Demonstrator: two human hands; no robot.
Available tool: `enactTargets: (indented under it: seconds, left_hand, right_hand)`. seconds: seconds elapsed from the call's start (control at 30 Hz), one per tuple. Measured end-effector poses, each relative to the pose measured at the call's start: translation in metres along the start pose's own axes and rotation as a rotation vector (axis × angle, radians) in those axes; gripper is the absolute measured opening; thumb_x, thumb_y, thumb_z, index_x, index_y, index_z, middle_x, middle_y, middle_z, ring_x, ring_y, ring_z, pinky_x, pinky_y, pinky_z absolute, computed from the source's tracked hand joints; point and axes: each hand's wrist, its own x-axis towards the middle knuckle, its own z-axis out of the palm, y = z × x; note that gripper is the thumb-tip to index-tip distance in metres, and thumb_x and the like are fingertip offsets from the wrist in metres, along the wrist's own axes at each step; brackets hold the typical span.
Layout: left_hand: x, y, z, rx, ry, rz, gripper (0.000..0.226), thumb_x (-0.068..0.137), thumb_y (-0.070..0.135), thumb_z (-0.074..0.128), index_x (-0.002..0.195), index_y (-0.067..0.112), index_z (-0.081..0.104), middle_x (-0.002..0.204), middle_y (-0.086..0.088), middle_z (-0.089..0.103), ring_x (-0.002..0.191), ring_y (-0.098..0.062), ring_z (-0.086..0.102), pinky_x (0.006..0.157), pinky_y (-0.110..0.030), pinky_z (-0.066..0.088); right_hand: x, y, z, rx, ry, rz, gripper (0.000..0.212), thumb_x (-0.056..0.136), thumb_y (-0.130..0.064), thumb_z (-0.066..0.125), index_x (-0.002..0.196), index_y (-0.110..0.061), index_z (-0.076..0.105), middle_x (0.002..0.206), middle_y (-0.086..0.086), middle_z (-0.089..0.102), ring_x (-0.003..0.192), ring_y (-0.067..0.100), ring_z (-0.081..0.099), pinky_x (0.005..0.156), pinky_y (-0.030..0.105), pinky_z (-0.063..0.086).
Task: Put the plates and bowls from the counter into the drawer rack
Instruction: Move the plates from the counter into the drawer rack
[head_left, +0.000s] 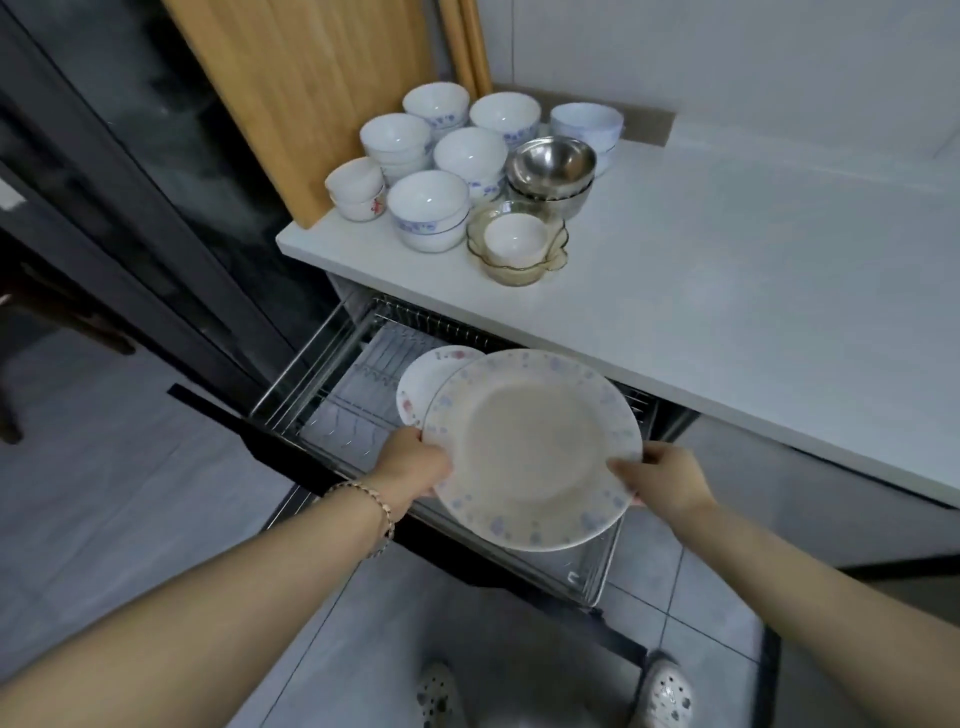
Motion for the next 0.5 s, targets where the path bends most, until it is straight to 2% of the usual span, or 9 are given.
enactTargets:
  seconds: [0.07, 0.23, 0.33, 0.43, 0.5]
  left_hand:
    - [0.017, -0.011, -0.028, 0.025, 0.007, 0.001, 0.025, 0.080, -0.009, 0.048, 0.090, 0.008, 0.063, 0.103, -0.013, 0.067, 0.096, -0.030, 0.065, 0.081, -0.041, 0.058]
    - [0.065, -0.024, -0.076, 0.142, 0.006, -0.027, 0.031, 0.080, -0.009, 0.049, 0.108, -0.002, 0.061, 0.103, -0.014, 0.065, 0.096, -0.031, 0.064, 0.079, -0.039, 0.058]
    - [0.102, -0.028, -0.087, 0.181, -0.014, -0.053, 0.033, 0.082, -0.010, 0.048, 0.111, -0.002, 0.060, 0.103, -0.014, 0.063, 0.103, -0.035, 0.063, 0.081, -0.040, 0.058]
    - [0.142, -0.026, -0.089, 0.223, -0.014, -0.099, 0.032, 0.083, -0.009, 0.049, 0.113, 0.000, 0.057, 0.112, -0.016, 0.063, 0.106, -0.035, 0.062, 0.083, -0.040, 0.057]
    - [0.171, -0.026, -0.088, 0.249, -0.016, -0.114, 0.031, 0.082, -0.007, 0.052, 0.112, 0.001, 0.055, 0.114, -0.016, 0.062, 0.108, -0.034, 0.061, 0.088, -0.044, 0.055]
  right_hand:
    - [-0.002, -0.005, 0.037, 0.030, -0.008, 0.034, 0.023, 0.082, -0.008, 0.065, 0.096, 0.010, 0.067, 0.091, 0.025, 0.070, 0.087, 0.037, 0.067, 0.089, 0.052, 0.053]
    - [0.010, -0.012, 0.108, 0.097, -0.026, 0.126, 0.017, 0.083, -0.007, 0.064, 0.094, 0.006, 0.067, 0.082, 0.015, 0.064, 0.081, 0.028, 0.060, 0.091, 0.051, 0.052]
    - [0.030, -0.018, 0.136, 0.094, -0.017, 0.152, 0.021, 0.083, -0.009, 0.064, 0.093, 0.009, 0.066, 0.080, 0.016, 0.063, 0.077, 0.027, 0.057, 0.087, 0.047, 0.053]
    - [0.059, -0.025, 0.158, 0.087, -0.003, 0.173, 0.011, 0.083, -0.011, 0.064, 0.079, 0.000, 0.064, 0.072, 0.014, 0.060, 0.075, 0.026, 0.055, 0.080, 0.043, 0.052]
    - [0.081, -0.029, 0.171, 0.086, -0.004, 0.203, 0.014, 0.083, -0.013, 0.064, 0.074, -0.003, 0.060, 0.071, 0.012, 0.060, 0.073, 0.026, 0.054, 0.074, 0.041, 0.050]
